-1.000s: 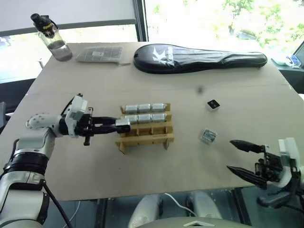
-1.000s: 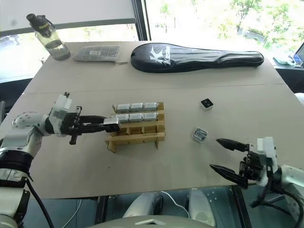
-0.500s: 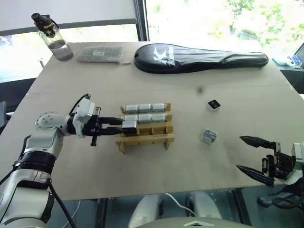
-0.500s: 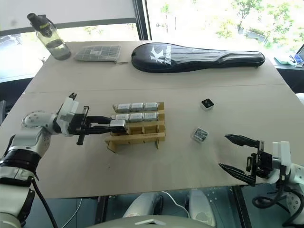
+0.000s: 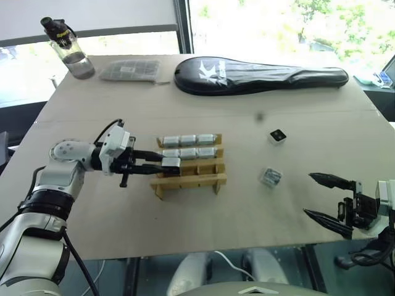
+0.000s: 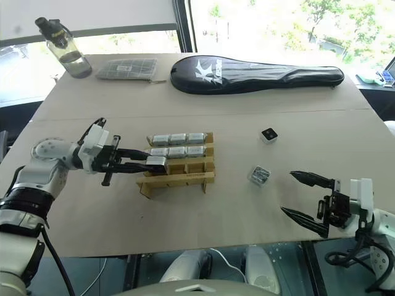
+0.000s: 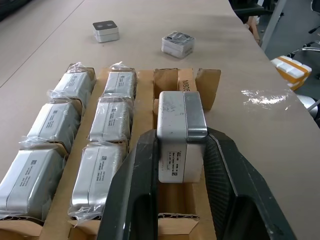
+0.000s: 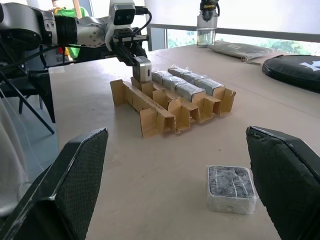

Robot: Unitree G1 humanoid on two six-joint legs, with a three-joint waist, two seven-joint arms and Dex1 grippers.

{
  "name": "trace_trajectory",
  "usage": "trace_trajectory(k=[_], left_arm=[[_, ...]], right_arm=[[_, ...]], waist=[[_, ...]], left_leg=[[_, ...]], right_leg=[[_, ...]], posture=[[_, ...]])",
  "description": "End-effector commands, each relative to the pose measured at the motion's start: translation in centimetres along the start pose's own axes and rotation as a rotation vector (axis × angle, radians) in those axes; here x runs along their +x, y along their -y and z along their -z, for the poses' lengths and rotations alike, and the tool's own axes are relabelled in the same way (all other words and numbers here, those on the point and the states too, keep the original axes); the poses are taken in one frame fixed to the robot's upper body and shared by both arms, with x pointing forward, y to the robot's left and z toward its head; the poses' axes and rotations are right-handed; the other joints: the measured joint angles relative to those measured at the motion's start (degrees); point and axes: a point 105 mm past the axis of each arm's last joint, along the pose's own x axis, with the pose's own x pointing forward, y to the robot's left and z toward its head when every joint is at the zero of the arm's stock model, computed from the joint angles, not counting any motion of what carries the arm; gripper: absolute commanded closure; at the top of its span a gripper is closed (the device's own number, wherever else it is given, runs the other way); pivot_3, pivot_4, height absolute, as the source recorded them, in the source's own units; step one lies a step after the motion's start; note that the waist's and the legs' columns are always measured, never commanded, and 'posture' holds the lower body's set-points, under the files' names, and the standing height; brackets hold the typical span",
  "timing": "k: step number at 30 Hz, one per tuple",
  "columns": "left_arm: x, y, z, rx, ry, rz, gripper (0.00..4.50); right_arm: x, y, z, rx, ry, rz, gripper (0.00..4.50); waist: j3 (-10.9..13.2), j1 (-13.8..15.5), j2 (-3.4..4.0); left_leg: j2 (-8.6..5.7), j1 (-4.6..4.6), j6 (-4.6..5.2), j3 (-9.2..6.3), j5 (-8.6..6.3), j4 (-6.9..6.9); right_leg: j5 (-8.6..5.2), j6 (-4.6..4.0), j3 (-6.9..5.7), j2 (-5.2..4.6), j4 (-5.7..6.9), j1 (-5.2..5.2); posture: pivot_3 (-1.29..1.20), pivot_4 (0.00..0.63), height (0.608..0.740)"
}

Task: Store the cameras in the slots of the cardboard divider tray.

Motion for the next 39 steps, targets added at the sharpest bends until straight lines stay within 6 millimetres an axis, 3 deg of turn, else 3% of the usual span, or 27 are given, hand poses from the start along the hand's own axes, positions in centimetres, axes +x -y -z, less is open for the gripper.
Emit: trace_trajectory(k=[1,18,27,33,35,39], left_arm=[[-0.6,-0.2,-0.2,0.001,-0.012,-0.014,3.82],[-1.9,-0.3,0.2,-0.013,-0.041,-0.052,3.82],[-0.3,-0.3,2.2,-0.009,-0.067,-0.027,3.82],[-0.1,-1.1,2.1,-0.016,-0.069,-0.038,3.82],[-0.1,-1.3,1.9,-0.024,-0.068,-0.040,2.81],[-0.2,-1.5,1.1,0.005,-0.034,-0.052,1.24]], right_arm=[[-0.1,0.0,-1.1,-0.040,0.007,0.004,0.10],[0.0,0.1,-1.2,-0.042,0.007,0.013,0.10],[0.2,0.1,-1.3,-0.046,0.008,0.015,0.10],[0.1,0.0,-1.4,-0.047,0.003,0.025,0.10],[0.1,0.0,-1.4,-0.046,0.004,0.028,0.00],[0.1,-0.2,-1.2,-0.043,0.004,0.033,0.00]], waist=[[0.0,0.0,0.00],[0.0,0.0,0.01],[0.0,0.0,0.00],[0.0,0.3,0.02],[0.0,0.4,0.02],[0.0,0.2,0.02]], left_leg=[[0.00,0.00,0.00,0.00,0.00,0.00],[-0.01,0.00,0.00,0.00,0.00,0.00],[-0.02,-0.01,0.00,-0.01,0.00,0.01],[-0.05,0.03,0.00,-0.05,0.00,0.04],[-0.06,0.03,0.00,-0.08,0.00,0.08],[-0.09,0.02,0.01,-0.09,0.00,0.09]], right_leg=[[0.00,0.00,0.00,0.00,0.00,0.00],[0.00,0.00,0.00,0.00,0.00,0.00],[0.00,0.00,-0.01,0.00,0.00,0.00],[0.00,0.00,-0.06,-0.01,0.02,0.01],[0.00,0.01,-0.08,-0.02,0.04,0.02],[0.00,0.01,-0.07,-0.02,0.04,0.02]], posture=[[0.00,0.150,0.740],[0.00,0.150,0.740],[0.00,0.150,0.740],[0.00,0.150,0.740],[0.00,0.150,0.740],[0.00,0.150,0.740]])
